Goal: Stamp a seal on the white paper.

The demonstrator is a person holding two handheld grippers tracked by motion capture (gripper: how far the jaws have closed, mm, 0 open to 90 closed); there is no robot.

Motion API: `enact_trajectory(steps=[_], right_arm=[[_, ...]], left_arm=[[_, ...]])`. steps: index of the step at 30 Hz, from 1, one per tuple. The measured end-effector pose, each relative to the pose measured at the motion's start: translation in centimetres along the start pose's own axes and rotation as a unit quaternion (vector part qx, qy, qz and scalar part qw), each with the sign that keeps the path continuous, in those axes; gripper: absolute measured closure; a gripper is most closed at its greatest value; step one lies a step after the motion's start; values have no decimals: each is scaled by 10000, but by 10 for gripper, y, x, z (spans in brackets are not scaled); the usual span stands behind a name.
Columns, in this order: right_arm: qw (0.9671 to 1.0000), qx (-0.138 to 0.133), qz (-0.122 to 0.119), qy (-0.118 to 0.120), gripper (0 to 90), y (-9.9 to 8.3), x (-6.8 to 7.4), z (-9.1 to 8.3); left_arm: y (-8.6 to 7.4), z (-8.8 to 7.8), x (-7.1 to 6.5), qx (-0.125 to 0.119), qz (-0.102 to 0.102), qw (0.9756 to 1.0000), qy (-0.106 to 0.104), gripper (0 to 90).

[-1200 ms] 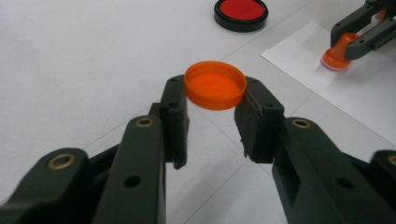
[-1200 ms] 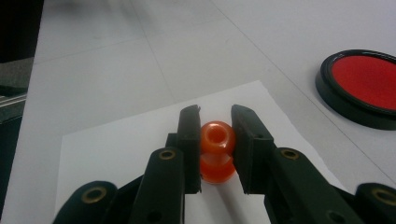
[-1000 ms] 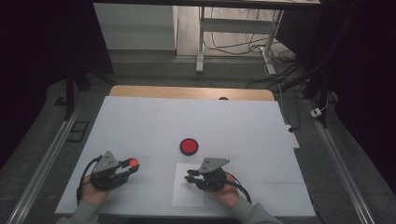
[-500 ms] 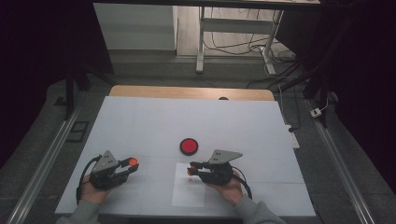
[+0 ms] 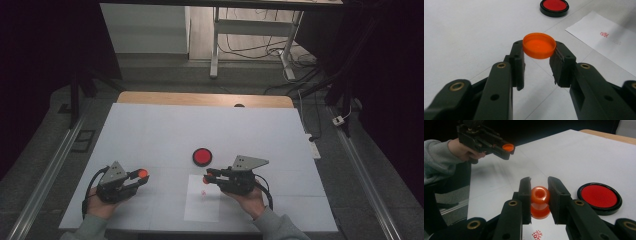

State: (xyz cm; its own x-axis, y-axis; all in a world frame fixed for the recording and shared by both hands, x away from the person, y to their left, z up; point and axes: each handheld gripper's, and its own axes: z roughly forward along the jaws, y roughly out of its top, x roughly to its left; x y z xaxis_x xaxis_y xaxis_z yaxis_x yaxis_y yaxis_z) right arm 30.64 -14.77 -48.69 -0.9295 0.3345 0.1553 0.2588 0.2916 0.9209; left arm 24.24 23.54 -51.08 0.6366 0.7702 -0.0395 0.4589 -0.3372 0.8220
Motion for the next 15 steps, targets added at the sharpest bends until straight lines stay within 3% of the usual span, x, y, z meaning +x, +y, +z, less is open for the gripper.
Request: enact_trajectory(steps=[15], right_arm=[[9993, -301, 115, -164, 726, 12, -7, -17]], left_arm=[[0, 1, -1, 28, 23, 10000, -8, 647]])
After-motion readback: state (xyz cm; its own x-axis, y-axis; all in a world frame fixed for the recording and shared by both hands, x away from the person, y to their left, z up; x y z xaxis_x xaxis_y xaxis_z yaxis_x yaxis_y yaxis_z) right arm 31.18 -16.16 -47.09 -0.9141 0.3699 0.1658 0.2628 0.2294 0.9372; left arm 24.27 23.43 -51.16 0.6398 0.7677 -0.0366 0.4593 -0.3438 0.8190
